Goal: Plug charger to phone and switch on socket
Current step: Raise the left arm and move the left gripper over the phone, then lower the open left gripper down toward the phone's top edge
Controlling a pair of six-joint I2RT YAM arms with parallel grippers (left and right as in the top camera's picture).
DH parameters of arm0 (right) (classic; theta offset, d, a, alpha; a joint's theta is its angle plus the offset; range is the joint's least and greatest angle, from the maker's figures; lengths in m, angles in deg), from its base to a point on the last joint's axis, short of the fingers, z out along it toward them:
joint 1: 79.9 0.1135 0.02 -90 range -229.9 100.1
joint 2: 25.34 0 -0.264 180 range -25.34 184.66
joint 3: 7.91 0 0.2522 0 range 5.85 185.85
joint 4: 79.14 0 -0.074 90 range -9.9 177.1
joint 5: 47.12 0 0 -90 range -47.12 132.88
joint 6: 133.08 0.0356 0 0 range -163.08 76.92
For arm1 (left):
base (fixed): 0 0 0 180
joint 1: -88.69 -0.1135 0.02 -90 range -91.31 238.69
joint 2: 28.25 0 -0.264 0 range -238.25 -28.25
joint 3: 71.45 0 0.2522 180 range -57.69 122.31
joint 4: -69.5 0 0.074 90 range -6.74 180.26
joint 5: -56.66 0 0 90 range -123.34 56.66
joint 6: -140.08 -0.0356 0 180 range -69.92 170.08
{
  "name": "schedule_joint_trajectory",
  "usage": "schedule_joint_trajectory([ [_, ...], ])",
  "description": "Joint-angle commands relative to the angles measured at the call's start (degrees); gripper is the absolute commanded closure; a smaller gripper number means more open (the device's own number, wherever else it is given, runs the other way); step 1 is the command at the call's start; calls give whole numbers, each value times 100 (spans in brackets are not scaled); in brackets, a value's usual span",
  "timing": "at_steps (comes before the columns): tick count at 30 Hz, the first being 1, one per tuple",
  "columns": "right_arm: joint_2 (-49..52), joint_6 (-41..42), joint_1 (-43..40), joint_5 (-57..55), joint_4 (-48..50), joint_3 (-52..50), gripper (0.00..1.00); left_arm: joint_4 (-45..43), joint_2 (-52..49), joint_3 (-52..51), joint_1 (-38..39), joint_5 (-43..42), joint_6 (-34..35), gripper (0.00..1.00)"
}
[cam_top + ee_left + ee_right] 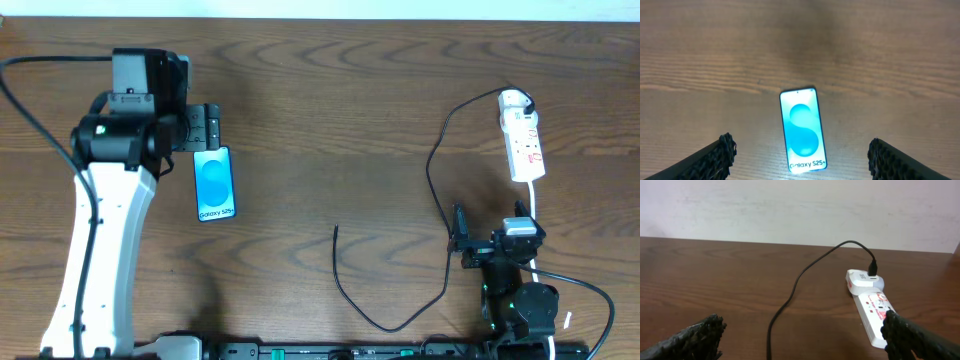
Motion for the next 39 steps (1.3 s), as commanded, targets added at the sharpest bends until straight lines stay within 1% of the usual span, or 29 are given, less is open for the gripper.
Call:
schedule_joint_trajectory([
  [1, -37, -24, 9, 35, -26, -9, 1, 140, -260, 153, -24, 9, 48, 13],
  [5, -37, -24, 9, 35, -26, -9, 1, 354, -501, 153, -24, 9, 46, 13],
  [12, -37, -24, 9, 35, -26, -9, 1, 415, -719, 151, -24, 11, 46, 13],
  [26, -37, -24, 9, 35, -26, -11, 1, 435, -721, 138, -24, 9, 46, 13],
  [39, -37, -24, 9, 35, -26, -9, 1, 328, -743, -219, -24, 11, 48, 13],
])
